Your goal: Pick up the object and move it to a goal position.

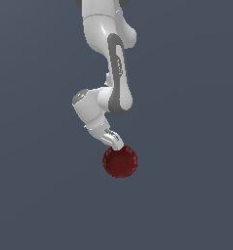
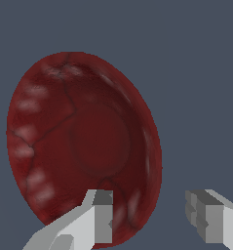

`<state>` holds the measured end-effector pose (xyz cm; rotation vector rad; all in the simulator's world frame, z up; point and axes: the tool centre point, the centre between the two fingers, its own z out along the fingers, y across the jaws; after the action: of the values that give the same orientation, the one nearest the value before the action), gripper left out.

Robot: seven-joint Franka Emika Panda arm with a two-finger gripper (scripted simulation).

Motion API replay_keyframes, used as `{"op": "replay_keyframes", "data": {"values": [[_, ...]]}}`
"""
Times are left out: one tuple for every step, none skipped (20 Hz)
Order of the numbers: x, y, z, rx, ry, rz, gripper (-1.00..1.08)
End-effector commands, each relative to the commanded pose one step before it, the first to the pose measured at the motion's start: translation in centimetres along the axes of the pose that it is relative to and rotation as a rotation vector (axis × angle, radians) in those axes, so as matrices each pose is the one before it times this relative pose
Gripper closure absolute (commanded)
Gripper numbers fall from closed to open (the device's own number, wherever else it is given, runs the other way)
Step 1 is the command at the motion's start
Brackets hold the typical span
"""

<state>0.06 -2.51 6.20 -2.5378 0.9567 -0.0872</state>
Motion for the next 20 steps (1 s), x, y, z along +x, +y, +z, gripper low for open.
{"op": "replay_keyframes", "data": {"values": [[0.120, 0.088, 0.080, 0.02491, 0.00404, 0.04081, -0.20], [0.042, 0.026, 0.011, 0.00761, 0.00122, 0.01257, -0.20], [0.039, 0.022, 0.010, 0.00682, 0.00110, 0.01126, -0.20], [0.034, 0.018, 0.012, 0.00603, 0.00098, 0.00993, -0.20], [0.033, 0.015, -0.006, 0.00503, 0.00083, 0.00839, -0.20], [0.031, 0.012, -0.021, 0.00412, 0.00070, 0.00699, -0.20], [0.024, 0.008, -0.011, 0.00348, 0.00059, 0.00585, -0.20], [0.016, 0.007, 0.011, 0.00295, 0.00048, 0.00480, -0.20], [0.006, 0.006, 0.040, 0.00246, 0.00038, 0.00378, -0.20], [-0.005, 0.005, 0.073, 0.00200, 0.00028, 0.00280, -0.20], [-0.018, 0.003, 0.109, 0.00154, 0.00019, 0.00182, -0.20], [-0.031, 0.002, 0.147, 0.00107, 0.00009, 0.00087, -0.20], [-0.035, 0.004, 0.161, 0.00000, 0.00000, 0.00000, -0.20], [-0.016, 0.000, 0.060, 0.00084, 0.00001, -0.00007, -0.20], [-0.003, 0.005, 0.033, 0.00000, 0.00000, 0.00000, -0.20], [0.021, 0.010, -0.107, -0.00102, -0.00024, -0.00057, -0.20], [0.000, 0.000, 0.032, 0.00000, 0.00000, 0.00000, -0.20], [-0.002, -0.001, 0.097, 0.00000, 0.00000, 0.00000, -0.20], [-0.003, -0.001, 0.162, 0.00000, 0.00000, 0.00000, -0.20], [-0.005, 0.000, 0.227, 0.00000, 0.00000, 0.00000, -0.20]]}}
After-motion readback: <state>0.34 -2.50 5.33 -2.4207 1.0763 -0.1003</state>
